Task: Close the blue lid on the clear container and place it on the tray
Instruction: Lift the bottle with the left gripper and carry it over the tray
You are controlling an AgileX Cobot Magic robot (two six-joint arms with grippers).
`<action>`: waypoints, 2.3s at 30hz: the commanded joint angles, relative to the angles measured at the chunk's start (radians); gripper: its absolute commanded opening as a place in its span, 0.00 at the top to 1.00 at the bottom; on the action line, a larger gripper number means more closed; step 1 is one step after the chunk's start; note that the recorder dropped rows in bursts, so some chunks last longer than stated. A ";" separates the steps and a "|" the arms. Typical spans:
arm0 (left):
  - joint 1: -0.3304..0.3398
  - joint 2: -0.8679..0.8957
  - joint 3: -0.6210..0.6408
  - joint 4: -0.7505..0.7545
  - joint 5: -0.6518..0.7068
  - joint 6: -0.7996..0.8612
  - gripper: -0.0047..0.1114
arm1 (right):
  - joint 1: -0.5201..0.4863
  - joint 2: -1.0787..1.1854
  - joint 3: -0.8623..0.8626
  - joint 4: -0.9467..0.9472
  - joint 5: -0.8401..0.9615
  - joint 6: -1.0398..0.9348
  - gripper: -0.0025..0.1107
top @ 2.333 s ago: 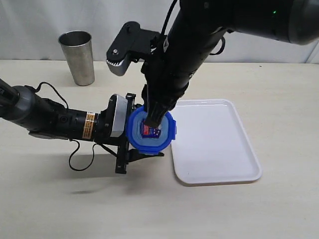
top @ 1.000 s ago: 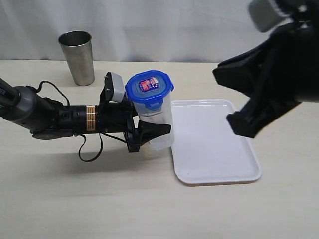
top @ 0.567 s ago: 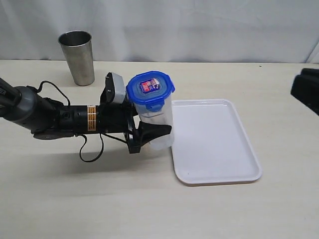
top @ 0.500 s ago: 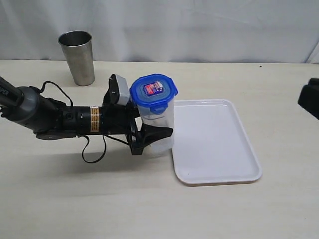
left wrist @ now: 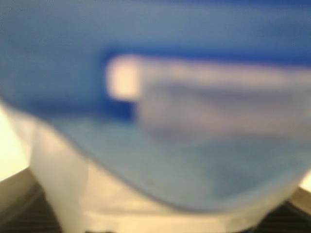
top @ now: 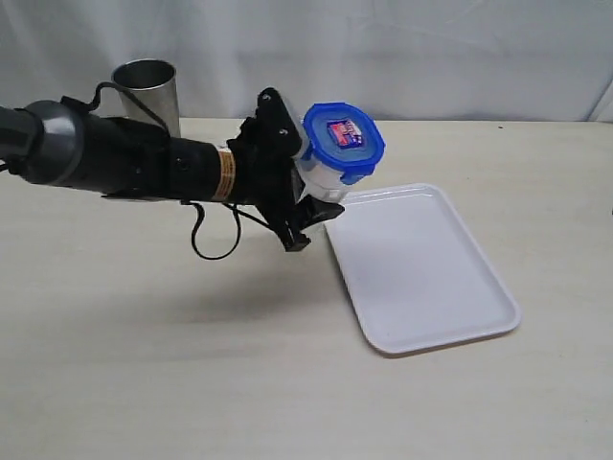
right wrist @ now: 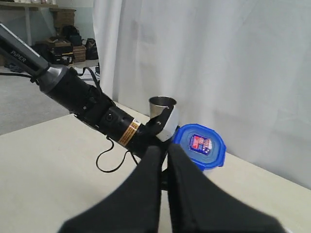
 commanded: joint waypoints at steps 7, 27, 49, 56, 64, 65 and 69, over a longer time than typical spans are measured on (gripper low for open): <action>-0.209 -0.014 -0.183 0.241 0.509 0.108 0.96 | -0.002 -0.004 0.006 -0.003 -0.005 0.001 0.94; -0.326 0.059 -0.192 0.504 0.871 0.299 0.96 | 0.008 -0.153 0.012 -0.001 -0.005 0.002 0.94; -0.402 0.059 -0.192 0.504 1.170 0.585 0.96 | 0.008 -0.343 0.012 -0.001 -0.005 0.002 0.94; -0.408 0.059 -0.192 0.504 1.172 0.645 0.96 | 0.008 -0.343 0.012 -0.001 -0.005 0.002 0.94; -0.408 0.059 -0.192 0.504 1.150 0.641 0.96 | 0.008 -0.343 0.012 -0.001 -0.005 0.002 0.94; -0.408 0.059 -0.192 0.504 1.137 0.641 0.96 | 0.008 -0.343 0.012 -0.001 -0.005 0.002 0.94; -0.408 0.059 -0.192 0.504 1.087 0.641 0.96 | 0.008 -0.343 0.012 -0.001 -0.005 0.002 0.94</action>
